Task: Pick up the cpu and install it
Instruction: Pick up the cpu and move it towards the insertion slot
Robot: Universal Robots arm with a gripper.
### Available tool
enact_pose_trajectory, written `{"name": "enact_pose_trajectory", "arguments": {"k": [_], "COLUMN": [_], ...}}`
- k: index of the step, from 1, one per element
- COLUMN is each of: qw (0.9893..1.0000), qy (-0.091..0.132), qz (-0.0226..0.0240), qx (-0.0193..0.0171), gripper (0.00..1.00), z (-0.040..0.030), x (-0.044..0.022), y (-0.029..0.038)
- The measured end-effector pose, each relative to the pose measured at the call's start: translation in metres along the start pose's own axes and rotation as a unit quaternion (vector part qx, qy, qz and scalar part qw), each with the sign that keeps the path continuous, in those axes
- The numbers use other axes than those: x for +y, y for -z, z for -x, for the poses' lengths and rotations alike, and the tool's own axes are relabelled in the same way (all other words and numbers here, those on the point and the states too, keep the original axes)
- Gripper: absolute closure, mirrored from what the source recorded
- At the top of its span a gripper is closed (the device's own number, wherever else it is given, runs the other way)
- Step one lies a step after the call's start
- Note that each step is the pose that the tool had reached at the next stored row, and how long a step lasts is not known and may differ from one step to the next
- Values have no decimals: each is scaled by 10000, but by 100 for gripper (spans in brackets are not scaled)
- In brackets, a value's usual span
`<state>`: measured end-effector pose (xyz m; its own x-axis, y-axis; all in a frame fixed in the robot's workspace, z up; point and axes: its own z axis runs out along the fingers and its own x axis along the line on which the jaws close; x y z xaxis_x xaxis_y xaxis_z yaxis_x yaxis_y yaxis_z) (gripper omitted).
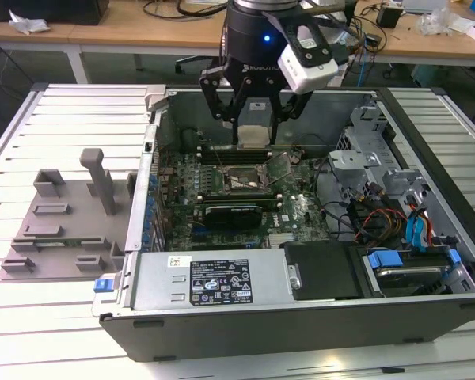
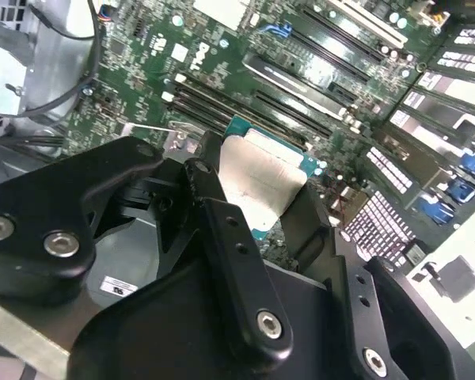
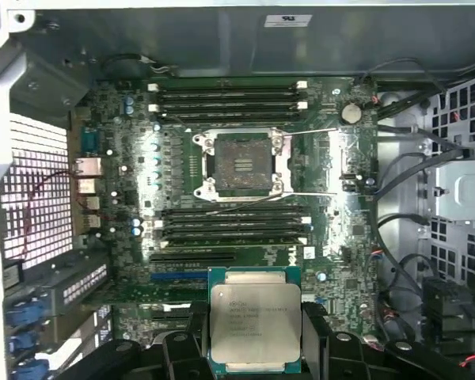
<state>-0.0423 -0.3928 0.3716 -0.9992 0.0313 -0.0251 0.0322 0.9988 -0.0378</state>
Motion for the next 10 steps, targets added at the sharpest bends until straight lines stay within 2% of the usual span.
{"name": "enact_pose_trajectory", "arguments": {"k": [3,6,10], "qw": [10000,10000,10000], "qy": [0,0,1], "qz": [-1,-1,-2], "qx": [11,19,30], "gripper": [45,45,45], "z": [119,206,239], "x": [4,8,48], "y": [-3,-6,-25]}}
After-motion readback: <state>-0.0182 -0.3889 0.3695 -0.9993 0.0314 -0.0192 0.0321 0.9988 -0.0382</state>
